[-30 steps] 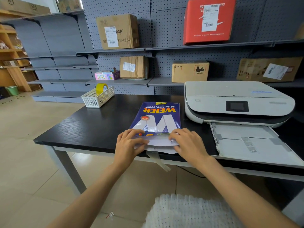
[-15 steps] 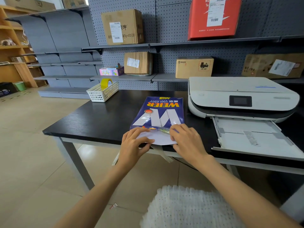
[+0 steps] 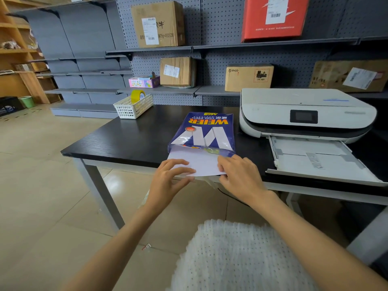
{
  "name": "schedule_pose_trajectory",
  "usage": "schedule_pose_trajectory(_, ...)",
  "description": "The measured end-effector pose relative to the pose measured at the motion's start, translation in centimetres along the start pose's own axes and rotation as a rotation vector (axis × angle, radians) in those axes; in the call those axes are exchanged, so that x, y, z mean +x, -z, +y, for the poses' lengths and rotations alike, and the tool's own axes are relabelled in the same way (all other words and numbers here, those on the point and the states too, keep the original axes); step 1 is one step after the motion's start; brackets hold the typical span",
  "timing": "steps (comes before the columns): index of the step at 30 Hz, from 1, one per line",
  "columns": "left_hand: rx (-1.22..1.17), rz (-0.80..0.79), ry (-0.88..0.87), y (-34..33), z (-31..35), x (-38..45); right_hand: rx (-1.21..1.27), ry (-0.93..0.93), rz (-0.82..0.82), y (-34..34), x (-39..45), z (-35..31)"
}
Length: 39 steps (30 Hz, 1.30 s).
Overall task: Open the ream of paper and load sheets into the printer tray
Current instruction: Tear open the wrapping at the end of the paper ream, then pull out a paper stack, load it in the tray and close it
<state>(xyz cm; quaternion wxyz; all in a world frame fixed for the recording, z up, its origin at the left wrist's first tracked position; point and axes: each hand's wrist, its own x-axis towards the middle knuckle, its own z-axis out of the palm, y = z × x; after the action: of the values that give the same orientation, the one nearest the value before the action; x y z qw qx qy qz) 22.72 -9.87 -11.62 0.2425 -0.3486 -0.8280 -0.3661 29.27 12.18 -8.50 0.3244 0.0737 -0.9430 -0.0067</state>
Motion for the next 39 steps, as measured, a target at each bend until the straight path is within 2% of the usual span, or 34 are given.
schedule_pose_trajectory(3,-0.092,-0.009,0.118,0.6,0.4,-0.3,-0.010,0.005,-0.044,0.3,-0.5,0.0)
schedule_pose_trajectory(6,-0.243,0.048,0.254,1.0,0.7,0.0,-0.031,0.005,-0.056,0.7,-0.9,0.0)
schedule_pose_trajectory(11,-0.349,0.107,0.463,1.4,-0.4,1.9,0.090,-0.068,-0.050,1.0,-0.7,0.4)
schedule_pose_trajectory(14,-0.436,0.050,0.646,1.4,-1.2,2.9,0.247,-0.241,-0.069,0.2,-0.7,2.0)
schedule_pose_trajectory(18,-0.615,-0.033,0.885,1.2,-2.7,4.2,0.584,-0.506,-0.204,-0.3,0.0,3.8)
schedule_pose_trajectory(20,-0.620,-0.069,0.904,1.4,-3.6,5.1,0.699,-0.607,-0.230,-0.3,0.3,4.4)
schedule_pose_trajectory(24,-0.538,-0.199,0.868,1.6,-4.4,6.7,0.904,-0.749,-0.174,0.1,1.0,4.8)
schedule_pose_trajectory(27,-0.489,-0.248,0.849,1.3,-4.6,7.7,0.995,-0.798,-0.156,0.0,1.6,4.5)
schedule_pose_trajectory(30,-0.424,-0.298,0.804,0.9,-4.6,8.4,0.910,-0.754,-0.160,-0.6,2.4,4.2)
schedule_pose_trajectory(36,-0.263,-0.202,0.838,0.4,-4.2,9.0,0.622,-0.671,-0.167,-1.6,3.9,3.5)
schedule_pose_trajectory(39,-0.206,-0.194,0.819,0.0,-3.7,8.8,0.560,-0.621,-0.173,-1.6,3.9,3.5)
